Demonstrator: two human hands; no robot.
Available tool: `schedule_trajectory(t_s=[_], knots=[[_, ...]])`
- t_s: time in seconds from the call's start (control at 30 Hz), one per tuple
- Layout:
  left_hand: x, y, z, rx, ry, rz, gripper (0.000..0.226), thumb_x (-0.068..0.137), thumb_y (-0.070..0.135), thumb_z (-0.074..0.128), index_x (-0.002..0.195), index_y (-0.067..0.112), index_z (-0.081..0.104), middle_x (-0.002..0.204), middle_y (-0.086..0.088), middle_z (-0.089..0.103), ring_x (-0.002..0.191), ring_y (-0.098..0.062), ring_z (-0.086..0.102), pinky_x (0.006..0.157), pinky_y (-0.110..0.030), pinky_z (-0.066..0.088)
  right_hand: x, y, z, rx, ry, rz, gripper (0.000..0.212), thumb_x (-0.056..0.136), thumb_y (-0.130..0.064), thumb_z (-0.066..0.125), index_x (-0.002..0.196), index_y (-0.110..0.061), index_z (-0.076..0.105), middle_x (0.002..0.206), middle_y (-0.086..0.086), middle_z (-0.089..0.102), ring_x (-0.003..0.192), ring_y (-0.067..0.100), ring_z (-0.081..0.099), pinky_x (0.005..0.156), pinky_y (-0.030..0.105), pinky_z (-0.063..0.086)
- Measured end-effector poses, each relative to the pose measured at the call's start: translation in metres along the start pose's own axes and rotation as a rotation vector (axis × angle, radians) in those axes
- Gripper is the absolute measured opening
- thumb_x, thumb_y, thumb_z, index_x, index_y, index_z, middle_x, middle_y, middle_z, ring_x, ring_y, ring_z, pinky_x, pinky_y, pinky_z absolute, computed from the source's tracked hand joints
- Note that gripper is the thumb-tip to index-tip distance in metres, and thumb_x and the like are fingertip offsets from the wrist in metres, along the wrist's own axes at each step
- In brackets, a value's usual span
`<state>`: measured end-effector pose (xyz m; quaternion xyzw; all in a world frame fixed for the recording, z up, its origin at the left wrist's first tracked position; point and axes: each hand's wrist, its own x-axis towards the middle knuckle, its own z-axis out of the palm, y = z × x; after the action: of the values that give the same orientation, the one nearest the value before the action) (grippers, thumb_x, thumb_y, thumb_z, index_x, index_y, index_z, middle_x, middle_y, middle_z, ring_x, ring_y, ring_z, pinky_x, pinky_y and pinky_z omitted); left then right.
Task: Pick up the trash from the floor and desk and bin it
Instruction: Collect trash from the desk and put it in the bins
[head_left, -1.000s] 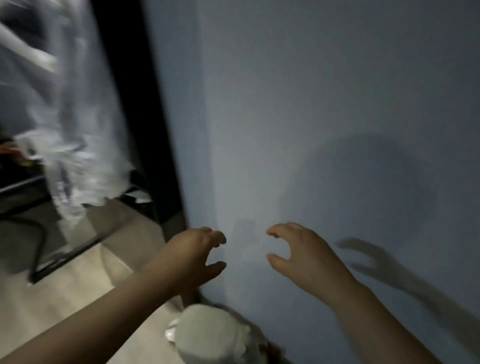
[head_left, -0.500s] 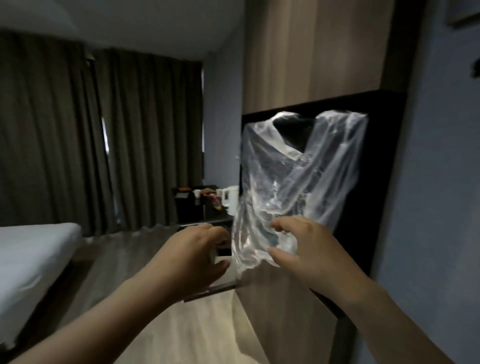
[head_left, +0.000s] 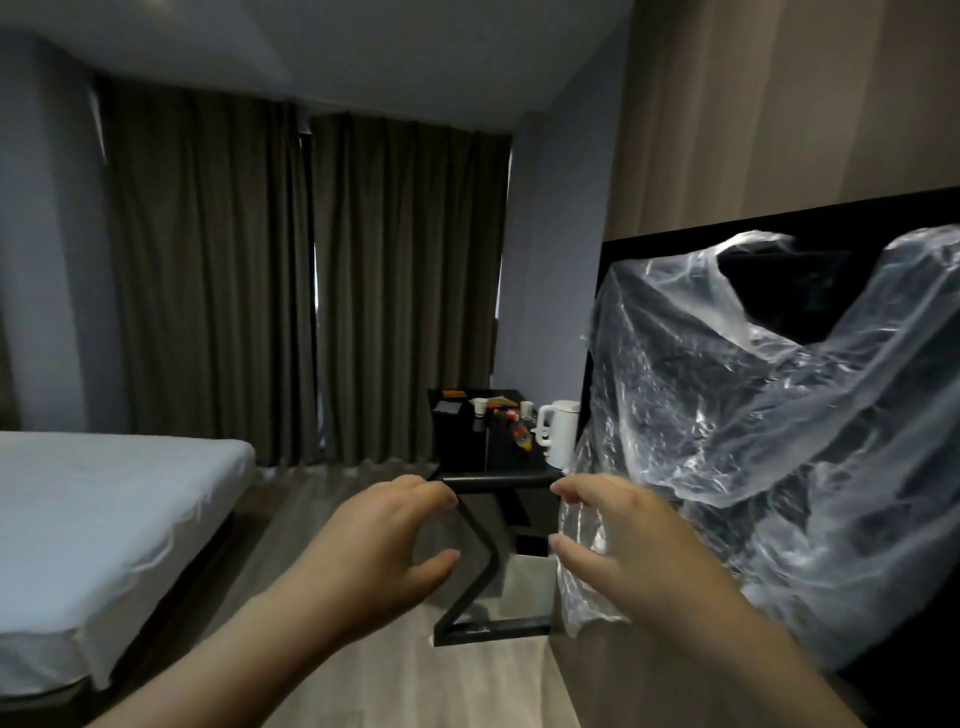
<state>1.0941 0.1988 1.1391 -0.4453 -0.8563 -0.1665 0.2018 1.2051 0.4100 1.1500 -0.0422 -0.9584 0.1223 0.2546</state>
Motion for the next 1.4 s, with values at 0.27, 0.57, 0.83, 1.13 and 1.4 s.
schedule_trajectory(t_s=[0.27, 0.57, 0.83, 1.13, 1.4], knots=[[0.116, -0.052, 0.048, 0.022, -0.003, -0.049, 0.047, 0.086, 0.053, 0.053, 0.129, 0.036, 0.046, 0.122, 0.019, 0.052, 0.114, 0.002, 0.048, 0.096, -0.015, 0.040, 0.110, 0.078, 0.041, 0.050, 0.012, 0.007, 0.045, 0.085, -0.046, 0.059, 0.128, -0.037, 0.050, 0.119, -0.024, 0.054, 0.110, -0.006, 0.050, 0.095, 0.017, 0.042], [0.200, -0.140, 0.114, -0.001, -0.056, -0.092, 0.047, 0.085, 0.052, 0.054, 0.128, 0.035, 0.047, 0.124, 0.017, 0.053, 0.116, -0.002, 0.049, 0.098, -0.022, 0.042, 0.218, 0.118, 0.114, 0.090, -0.051, 0.016, 0.042, 0.085, -0.042, 0.060, 0.126, -0.035, 0.053, 0.117, -0.021, 0.055, 0.112, -0.004, 0.050, 0.095, 0.016, 0.041], [0.279, -0.259, 0.150, -0.023, -0.059, -0.073, 0.049, 0.085, 0.050, 0.055, 0.130, 0.033, 0.047, 0.126, 0.016, 0.053, 0.118, -0.003, 0.049, 0.098, -0.020, 0.041, 0.333, 0.121, 0.188, 0.050, -0.054, 0.057, 0.045, 0.086, -0.045, 0.059, 0.129, -0.038, 0.050, 0.120, -0.024, 0.053, 0.114, -0.006, 0.047, 0.096, 0.014, 0.039], [0.359, -0.398, 0.188, -0.079, -0.114, -0.058, 0.050, 0.085, 0.052, 0.054, 0.131, 0.035, 0.045, 0.126, 0.017, 0.052, 0.118, -0.002, 0.049, 0.098, -0.020, 0.040, 0.460, 0.111, 0.272, 0.067, -0.067, 0.146, 0.046, 0.086, -0.043, 0.060, 0.130, -0.038, 0.049, 0.121, -0.026, 0.052, 0.115, -0.008, 0.046, 0.093, 0.011, 0.037], [0.428, -0.486, 0.236, -0.098, -0.153, -0.056, 0.050, 0.085, 0.052, 0.055, 0.131, 0.034, 0.047, 0.125, 0.016, 0.053, 0.117, -0.003, 0.050, 0.097, -0.022, 0.043, 0.554, 0.133, 0.335, 0.049, -0.074, 0.180, 0.047, 0.086, -0.045, 0.060, 0.130, -0.039, 0.048, 0.119, -0.026, 0.052, 0.113, -0.008, 0.046, 0.087, 0.010, 0.036]])
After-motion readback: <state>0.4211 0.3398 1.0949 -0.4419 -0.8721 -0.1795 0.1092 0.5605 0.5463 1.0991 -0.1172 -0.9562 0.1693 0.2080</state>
